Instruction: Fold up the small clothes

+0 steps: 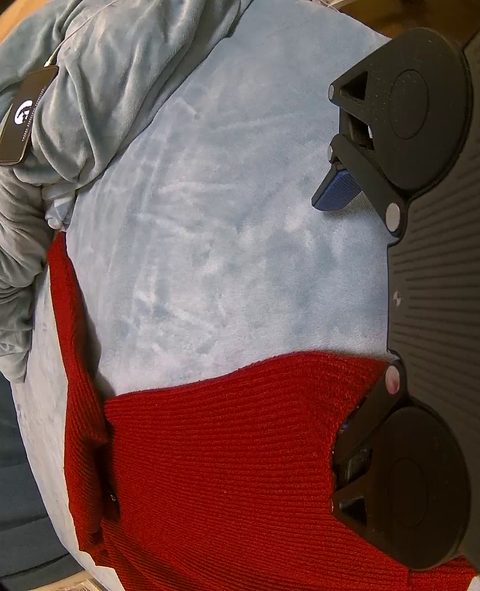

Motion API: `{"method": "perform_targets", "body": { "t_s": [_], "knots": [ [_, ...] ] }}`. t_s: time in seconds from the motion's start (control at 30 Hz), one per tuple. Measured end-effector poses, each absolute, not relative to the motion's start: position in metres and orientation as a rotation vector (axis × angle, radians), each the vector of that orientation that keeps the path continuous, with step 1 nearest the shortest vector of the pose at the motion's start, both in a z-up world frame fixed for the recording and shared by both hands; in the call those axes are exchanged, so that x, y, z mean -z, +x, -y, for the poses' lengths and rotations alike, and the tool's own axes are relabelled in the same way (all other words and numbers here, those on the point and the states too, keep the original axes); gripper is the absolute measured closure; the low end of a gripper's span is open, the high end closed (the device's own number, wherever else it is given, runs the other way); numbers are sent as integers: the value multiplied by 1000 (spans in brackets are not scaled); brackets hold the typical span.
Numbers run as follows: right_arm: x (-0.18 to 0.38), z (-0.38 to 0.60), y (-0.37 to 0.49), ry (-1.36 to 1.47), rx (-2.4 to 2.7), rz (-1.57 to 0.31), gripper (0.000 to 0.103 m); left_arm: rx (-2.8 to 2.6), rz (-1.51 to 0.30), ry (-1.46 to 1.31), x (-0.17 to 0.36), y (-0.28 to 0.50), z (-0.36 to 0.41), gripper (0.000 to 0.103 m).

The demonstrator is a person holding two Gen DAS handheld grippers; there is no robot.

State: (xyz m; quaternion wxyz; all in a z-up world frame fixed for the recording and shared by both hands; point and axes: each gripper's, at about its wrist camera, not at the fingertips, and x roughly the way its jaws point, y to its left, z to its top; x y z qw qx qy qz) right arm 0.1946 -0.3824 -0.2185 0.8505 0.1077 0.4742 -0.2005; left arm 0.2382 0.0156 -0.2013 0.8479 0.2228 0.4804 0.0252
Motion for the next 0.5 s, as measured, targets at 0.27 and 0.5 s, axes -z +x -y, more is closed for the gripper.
{"method": "perform_targets", "body": {
  "t_s": [0.27, 0.5],
  "knots": [
    [221, 384, 195, 236, 423, -1004, 3, -42, -1000, 486, 201, 234, -16, 0],
    [224, 383, 196, 252, 411, -1003, 2, -49, -1003, 474, 200, 232, -16, 0]
  ]
}}
